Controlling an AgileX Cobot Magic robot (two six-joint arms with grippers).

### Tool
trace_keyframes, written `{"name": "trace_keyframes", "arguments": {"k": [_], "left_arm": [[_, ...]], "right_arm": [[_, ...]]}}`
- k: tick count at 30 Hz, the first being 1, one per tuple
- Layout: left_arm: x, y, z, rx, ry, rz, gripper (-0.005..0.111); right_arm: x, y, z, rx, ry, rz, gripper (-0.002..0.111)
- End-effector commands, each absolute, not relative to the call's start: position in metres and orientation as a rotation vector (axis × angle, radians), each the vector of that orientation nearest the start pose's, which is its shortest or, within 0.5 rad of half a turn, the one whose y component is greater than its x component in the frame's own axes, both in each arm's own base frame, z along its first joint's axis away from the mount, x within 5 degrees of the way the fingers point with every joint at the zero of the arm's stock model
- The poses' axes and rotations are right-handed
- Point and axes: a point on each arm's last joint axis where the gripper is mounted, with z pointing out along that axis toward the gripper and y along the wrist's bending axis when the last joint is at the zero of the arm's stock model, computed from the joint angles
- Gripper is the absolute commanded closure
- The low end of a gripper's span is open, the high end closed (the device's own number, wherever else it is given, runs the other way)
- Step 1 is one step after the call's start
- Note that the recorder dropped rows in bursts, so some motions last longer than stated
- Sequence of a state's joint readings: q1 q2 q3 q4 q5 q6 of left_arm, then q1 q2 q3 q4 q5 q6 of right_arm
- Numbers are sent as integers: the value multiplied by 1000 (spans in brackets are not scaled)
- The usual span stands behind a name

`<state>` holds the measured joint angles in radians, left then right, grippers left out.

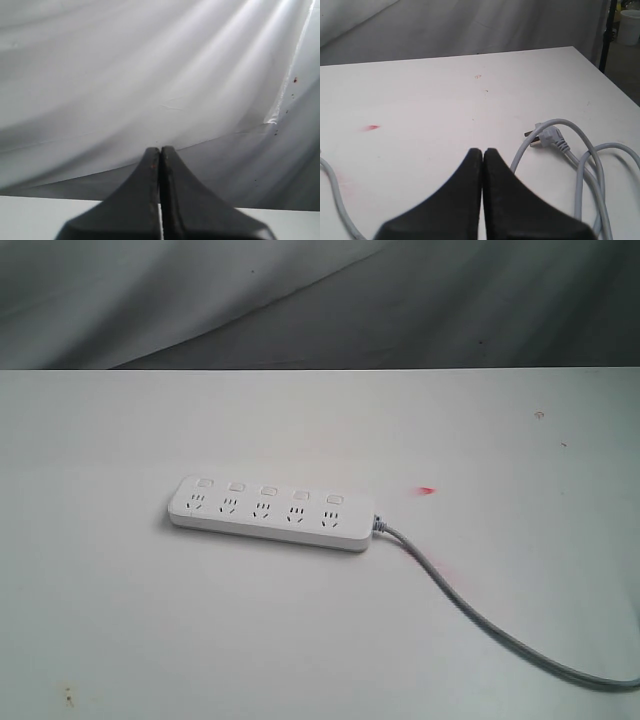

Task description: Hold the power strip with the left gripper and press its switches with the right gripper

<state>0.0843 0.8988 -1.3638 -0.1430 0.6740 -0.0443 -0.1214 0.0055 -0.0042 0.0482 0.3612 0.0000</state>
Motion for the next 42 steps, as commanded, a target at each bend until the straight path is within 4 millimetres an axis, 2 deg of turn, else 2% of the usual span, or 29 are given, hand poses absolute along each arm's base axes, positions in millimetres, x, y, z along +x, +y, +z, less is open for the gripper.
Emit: {"name": "trace_keyframes", "arguments": {"k": [1, 6, 12, 18, 26, 32, 42], "left_arm": [[161, 8, 489, -146, 1617, -110, 106], [157, 11, 467, -109, 1563, -12, 106], [134, 12, 442, -62, 1510, 78, 106], [104, 10, 403, -57, 1529, 88, 106], [74, 7, 341, -56, 1566, 82, 106], [64, 6, 304, -55, 1594, 80, 106], [59, 5, 248, -59, 1671, 76, 106]], "right_arm": [[53, -6, 182, 134, 1827, -61, 108], [53, -6, 182, 134, 1827, -61, 108], [53, -6, 182, 134, 1827, -61, 108], [53, -6, 182, 134, 1827, -61, 108], [53, -6, 182, 134, 1827, -61, 108], [53, -6, 182, 134, 1827, -61, 108], [53, -6, 182, 134, 1827, -61, 108]]}}
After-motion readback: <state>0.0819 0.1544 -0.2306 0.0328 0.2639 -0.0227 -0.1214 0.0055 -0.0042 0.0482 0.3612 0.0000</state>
